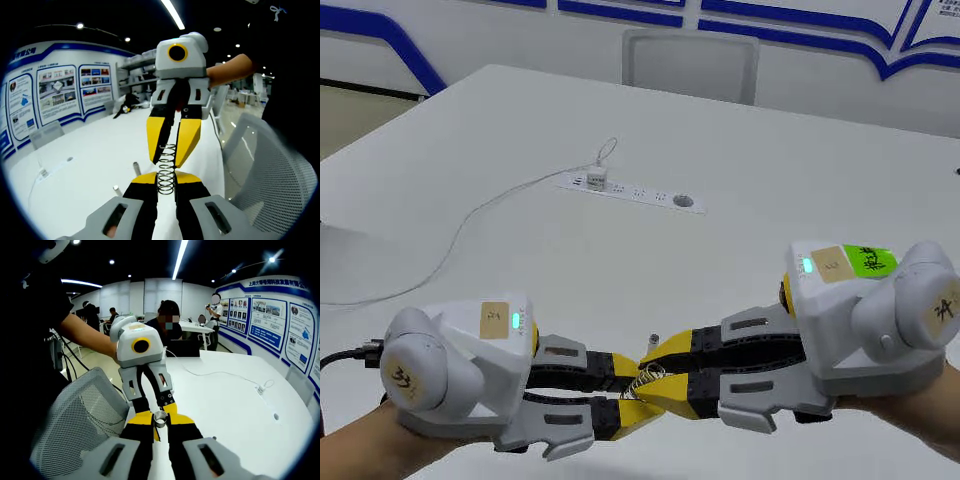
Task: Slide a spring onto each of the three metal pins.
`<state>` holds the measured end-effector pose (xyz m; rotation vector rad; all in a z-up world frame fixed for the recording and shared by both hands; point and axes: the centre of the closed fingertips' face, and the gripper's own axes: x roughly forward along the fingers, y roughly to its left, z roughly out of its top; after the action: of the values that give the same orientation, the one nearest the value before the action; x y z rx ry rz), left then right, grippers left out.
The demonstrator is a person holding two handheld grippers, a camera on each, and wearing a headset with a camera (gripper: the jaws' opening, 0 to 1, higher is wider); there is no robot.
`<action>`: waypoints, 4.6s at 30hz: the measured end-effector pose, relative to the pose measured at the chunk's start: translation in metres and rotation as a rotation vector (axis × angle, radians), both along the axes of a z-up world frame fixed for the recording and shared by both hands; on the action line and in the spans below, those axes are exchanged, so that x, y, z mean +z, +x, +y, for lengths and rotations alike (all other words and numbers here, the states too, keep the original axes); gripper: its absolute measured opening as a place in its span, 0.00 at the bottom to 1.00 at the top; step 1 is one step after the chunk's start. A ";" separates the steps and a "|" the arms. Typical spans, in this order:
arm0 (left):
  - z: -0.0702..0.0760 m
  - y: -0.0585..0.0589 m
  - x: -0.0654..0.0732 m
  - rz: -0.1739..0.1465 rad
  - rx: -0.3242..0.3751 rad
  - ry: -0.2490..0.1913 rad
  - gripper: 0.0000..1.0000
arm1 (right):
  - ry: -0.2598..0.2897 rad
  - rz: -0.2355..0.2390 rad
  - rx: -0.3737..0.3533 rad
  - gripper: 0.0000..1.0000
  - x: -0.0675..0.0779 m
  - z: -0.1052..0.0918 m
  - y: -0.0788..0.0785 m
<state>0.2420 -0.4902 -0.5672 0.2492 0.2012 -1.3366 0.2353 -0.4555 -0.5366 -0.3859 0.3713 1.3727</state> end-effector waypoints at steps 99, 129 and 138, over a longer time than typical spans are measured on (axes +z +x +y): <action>0.120 0.028 -0.041 0.199 0.429 0.040 1.00 | -0.269 0.077 -0.293 0.11 -0.091 -0.024 0.119; 0.119 0.026 -0.046 0.239 0.436 0.029 1.00 | -0.345 0.094 -0.298 0.11 -0.127 -0.024 0.119; 0.117 0.024 -0.049 0.242 0.427 0.039 1.00 | -0.337 0.099 -0.309 0.12 -0.131 -0.026 0.118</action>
<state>0.2664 -0.3733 -0.6158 0.0688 0.4580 -0.9357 0.3536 -0.4813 -0.6677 -0.5146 0.7189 1.0291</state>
